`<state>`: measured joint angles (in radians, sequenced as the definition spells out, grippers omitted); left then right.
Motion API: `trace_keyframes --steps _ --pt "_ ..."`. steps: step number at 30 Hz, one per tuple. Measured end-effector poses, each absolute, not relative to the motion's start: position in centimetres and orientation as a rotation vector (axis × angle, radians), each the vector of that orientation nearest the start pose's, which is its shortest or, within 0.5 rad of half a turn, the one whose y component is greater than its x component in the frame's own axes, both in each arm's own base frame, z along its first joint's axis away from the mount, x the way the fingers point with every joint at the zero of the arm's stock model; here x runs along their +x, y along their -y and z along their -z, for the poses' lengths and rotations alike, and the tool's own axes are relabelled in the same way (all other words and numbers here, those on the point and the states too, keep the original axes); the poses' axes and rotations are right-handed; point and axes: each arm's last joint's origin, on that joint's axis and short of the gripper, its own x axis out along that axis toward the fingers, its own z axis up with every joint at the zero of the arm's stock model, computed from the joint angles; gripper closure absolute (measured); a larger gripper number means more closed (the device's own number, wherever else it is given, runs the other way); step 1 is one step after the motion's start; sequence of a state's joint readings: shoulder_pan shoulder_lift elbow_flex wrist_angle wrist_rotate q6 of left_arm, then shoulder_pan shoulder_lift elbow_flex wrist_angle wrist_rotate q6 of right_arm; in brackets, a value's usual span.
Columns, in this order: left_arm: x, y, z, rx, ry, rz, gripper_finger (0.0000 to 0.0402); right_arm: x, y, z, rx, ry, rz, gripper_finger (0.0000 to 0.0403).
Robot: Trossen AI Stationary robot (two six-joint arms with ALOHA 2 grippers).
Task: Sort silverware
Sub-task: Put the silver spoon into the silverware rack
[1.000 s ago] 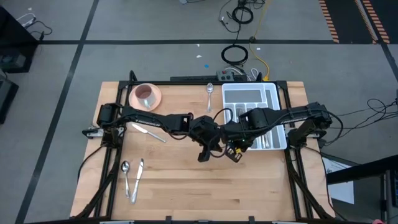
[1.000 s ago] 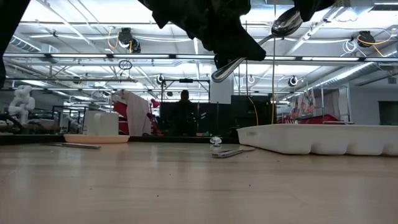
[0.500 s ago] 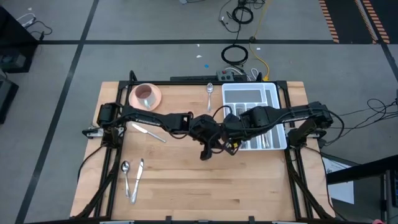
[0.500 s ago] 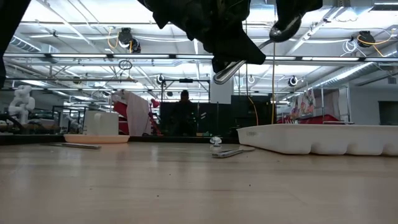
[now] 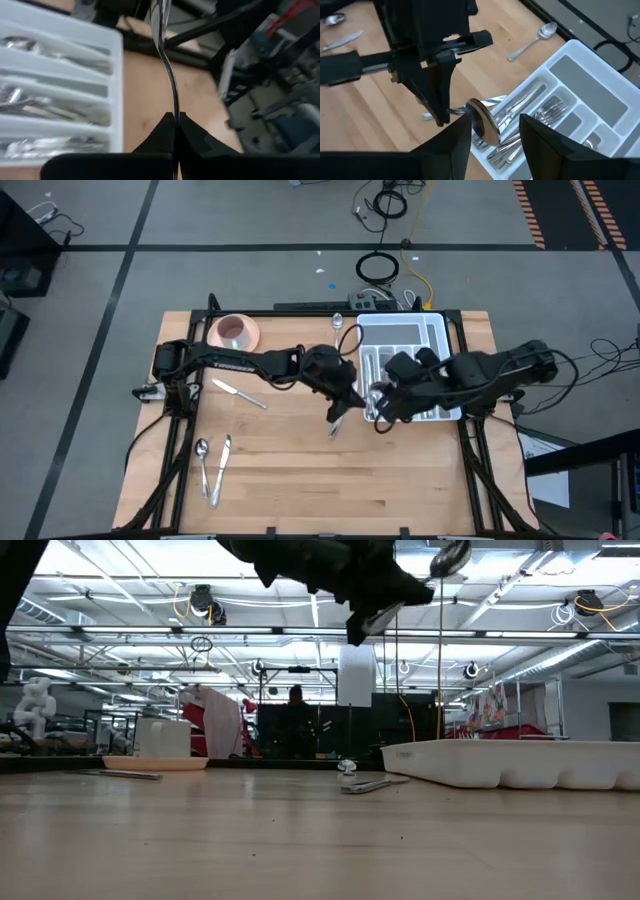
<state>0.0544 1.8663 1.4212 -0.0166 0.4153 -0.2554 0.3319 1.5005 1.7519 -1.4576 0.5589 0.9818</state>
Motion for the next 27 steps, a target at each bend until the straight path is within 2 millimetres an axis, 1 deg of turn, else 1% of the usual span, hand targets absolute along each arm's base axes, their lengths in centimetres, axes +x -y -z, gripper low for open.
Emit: trace_keyframes --steps 3,7,12,16,18,20,23,25,27 --pt "43.1 -1.1 -26.9 -0.396 -0.438 0.321 0.0397 24.1 -7.0 -40.4 0.338 -0.865 0.66 0.0242" --pt "43.3 -0.8 -27.8 -0.442 -0.363 0.364 0.0397 23.9 -7.2 -40.4 0.286 -0.887 0.629 0.0237" --pt "43.4 -0.8 -28.0 -0.452 -0.349 0.366 0.0397 23.8 -7.1 -40.5 0.243 -0.878 0.632 0.0239" --pt "43.4 -0.5 -28.0 -0.45 -0.346 0.373 0.0397 23.8 -7.0 -40.5 0.205 -0.861 0.646 0.0255" --pt "43.4 -0.3 -28.0 -0.448 -0.344 0.37 0.0397 23.8 -7.0 -40.5 0.192 -0.865 0.639 0.0271" --pt "43.4 -0.2 -28.0 -0.446 -0.341 0.362 0.0397 23.8 -7.1 -40.5 0.176 -0.872 0.627 0.0302" --pt "43.4 -0.3 -28.0 -0.444 -0.336 0.338 0.0397 23.9 -7.1 -40.5 0.143 -0.88 0.611 0.0377" --pt "43.5 -0.3 -28.0 -0.453 -0.334 0.323 0.0396 23.9 -7.1 -40.6 0.137 -0.881 0.604 0.0391" --pt "43.5 -0.2 -28.0 -0.465 -0.34 0.318 0.0383 23.9 -7.1 -40.6 0.138 -0.882 0.597 0.0397"
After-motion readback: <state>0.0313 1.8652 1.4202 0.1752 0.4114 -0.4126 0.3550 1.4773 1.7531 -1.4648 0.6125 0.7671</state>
